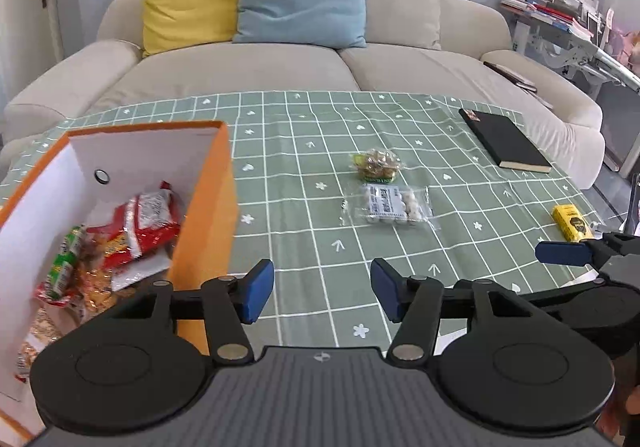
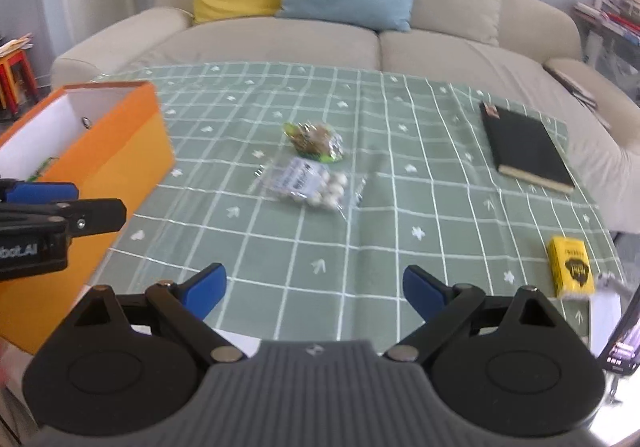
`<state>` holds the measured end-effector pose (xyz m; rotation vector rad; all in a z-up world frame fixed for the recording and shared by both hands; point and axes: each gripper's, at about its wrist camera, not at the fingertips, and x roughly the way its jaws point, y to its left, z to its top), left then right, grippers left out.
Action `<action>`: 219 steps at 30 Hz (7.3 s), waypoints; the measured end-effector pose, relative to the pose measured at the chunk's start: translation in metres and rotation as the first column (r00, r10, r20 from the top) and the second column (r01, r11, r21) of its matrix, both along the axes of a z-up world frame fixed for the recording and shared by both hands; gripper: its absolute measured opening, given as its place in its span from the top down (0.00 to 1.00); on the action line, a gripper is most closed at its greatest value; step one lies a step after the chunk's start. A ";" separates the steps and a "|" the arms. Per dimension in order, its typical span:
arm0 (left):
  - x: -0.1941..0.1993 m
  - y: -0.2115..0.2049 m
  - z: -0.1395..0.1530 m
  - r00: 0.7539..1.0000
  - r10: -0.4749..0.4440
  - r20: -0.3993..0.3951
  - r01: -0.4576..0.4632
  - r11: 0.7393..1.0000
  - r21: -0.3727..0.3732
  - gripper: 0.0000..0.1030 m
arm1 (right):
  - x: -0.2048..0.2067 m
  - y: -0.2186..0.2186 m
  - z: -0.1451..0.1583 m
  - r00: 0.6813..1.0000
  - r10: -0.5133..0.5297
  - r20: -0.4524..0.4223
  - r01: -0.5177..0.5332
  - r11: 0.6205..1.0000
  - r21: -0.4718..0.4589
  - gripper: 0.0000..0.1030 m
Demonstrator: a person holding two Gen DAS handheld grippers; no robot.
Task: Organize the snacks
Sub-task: 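Move both tools back over the egg packet and nut packet, then lower the left tool onto the white quail-egg packet and close it, then grasp the clear nut packet with the right tool while the left tool holds the egg packet, then carry the egg packet and nut packet over the orange box with both tools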
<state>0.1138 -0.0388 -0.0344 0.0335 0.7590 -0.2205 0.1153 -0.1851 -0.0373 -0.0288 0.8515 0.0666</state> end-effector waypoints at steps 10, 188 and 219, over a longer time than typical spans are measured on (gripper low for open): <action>0.026 -0.016 -0.014 0.999 -0.041 -0.016 0.042 0.998 0.036 0.34 | 0.025 -0.005 -0.014 0.999 -0.028 -0.023 0.029 0.999 0.044 0.15; 0.123 -0.016 -0.005 0.998 0.054 -0.011 -0.054 0.998 0.031 0.36 | 0.178 0.020 -0.071 0.958 0.277 0.071 -0.265 0.953 -0.145 0.64; 0.037 0.052 0.053 0.994 0.108 0.022 -0.106 0.993 -0.050 0.36 | 0.012 0.048 0.037 0.980 0.173 0.100 -0.185 0.974 0.130 0.68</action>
